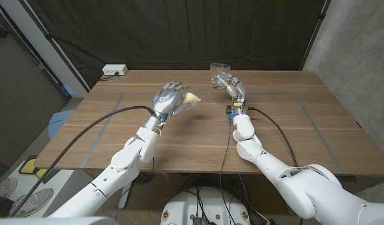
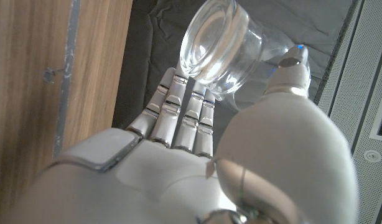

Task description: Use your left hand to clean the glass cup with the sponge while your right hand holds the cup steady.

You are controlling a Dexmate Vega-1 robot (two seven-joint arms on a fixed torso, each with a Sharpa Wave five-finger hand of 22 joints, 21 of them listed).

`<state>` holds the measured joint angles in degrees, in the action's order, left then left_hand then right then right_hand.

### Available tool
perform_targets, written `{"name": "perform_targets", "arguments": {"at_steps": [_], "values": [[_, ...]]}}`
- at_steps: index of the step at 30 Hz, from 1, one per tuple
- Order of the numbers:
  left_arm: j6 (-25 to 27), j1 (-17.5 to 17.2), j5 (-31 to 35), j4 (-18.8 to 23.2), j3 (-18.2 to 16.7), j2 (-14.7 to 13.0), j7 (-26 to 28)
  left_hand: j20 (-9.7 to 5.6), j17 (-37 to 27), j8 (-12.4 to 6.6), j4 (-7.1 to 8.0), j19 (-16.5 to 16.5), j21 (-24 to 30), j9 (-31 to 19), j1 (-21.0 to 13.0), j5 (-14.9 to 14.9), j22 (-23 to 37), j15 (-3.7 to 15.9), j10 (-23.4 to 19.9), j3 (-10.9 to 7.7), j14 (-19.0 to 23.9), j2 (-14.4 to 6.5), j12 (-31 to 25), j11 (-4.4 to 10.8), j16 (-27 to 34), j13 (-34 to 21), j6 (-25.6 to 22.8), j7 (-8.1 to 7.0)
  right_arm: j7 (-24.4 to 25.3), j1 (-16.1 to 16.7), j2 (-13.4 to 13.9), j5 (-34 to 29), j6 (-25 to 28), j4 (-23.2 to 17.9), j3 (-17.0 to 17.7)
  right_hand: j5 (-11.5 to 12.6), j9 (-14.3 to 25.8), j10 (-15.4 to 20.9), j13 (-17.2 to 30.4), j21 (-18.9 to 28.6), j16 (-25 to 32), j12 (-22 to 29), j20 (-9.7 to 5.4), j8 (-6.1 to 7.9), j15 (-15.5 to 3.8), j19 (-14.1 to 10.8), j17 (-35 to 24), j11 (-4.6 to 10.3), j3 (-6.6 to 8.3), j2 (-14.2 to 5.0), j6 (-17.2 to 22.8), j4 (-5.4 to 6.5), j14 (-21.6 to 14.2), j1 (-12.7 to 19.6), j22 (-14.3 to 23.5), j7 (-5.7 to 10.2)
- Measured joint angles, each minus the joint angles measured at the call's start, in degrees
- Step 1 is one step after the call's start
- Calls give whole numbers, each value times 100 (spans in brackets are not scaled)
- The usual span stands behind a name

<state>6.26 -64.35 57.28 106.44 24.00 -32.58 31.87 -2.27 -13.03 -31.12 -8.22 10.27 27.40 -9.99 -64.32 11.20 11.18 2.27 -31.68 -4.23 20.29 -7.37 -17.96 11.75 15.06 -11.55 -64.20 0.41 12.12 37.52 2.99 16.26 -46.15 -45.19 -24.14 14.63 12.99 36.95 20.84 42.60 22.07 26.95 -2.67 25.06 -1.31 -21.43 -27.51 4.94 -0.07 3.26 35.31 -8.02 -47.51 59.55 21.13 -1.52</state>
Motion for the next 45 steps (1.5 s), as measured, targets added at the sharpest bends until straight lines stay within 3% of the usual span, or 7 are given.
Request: {"name": "perform_targets", "arguments": {"at_steps": [4, 6, 16, 30, 45], "values": [[-195, 58, -356, -340, -74, 262, 439, 2, 0, 3, 17, 60, 37, -1, 0, -1, 0, 18, -19, -17, 18, 0, 31, -16, 0, -6, 0, 0, -129, 51, 3, 131, 19, -79, 34, 0, 0, 8, 17, 22, -1, -27, 0, -1, 0, 0, -24, -7, 0, -2, 14, 0, 0, -2, 0, -13], [-459, 103, -801, -545, -111, 418, 906, 13, 0, 42, 24, 90, 59, -2, 0, -1, 0, 19, -19, -24, 18, 0, 45, -16, 0, -6, 0, 0, -229, 121, 3, 228, 31, -187, 80, 0, 0, 14, 17, 40, -1, -27, 0, -4, 0, 0, -30, -2, 0, -6, 23, 0, 0, -7, 0, -21], [-1091, 288, -2000, -1113, -241, 900, 1474, 23, -17, 130, 64, 99, 59, -3, 0, -42, 1, 26, -18, -62, 70, -1, 88, -17, -24, -33, 83, -83, -592, 318, 3, 552, 37, -511, 169, -1, 0, 38, 17, 50, -1, -40, 21, 14, -1, 20, -53, 1, -8, -9, 33, 8, -1, -9, -1, -12], [-1666, 758, -3232, -1739, -304, 1361, 1303, 69, -44, 258, 137, 53, 58, -3, 47, -46, 4, 6, 49, -70, 46, -47, 108, -19, -92, -113, 186, -186, -937, 521, 2, 775, 20, -896, 150, -7, 0, 39, 32, 129, -15, -43, 21, 23, 7, 20, -97, 0, -9, -8, 32, 9, -11, -8, -1, -11], [-2099, 1476, -4394, -2323, -147, 1578, 477, 147, -118, 352, 233, -27, 58, -26, 78, -17, 16, 9, 191, -38, -160, -76, 166, -12, -178, -165, 217, -217, -1160, 580, -26, 813, 214, -1042, -2, -5, 0, 78, 59, 216, 0, -44, 53, 27, -11, 52, -134, 0, -16, -5, 75, 16, -32, -5, -2, -32]]}}
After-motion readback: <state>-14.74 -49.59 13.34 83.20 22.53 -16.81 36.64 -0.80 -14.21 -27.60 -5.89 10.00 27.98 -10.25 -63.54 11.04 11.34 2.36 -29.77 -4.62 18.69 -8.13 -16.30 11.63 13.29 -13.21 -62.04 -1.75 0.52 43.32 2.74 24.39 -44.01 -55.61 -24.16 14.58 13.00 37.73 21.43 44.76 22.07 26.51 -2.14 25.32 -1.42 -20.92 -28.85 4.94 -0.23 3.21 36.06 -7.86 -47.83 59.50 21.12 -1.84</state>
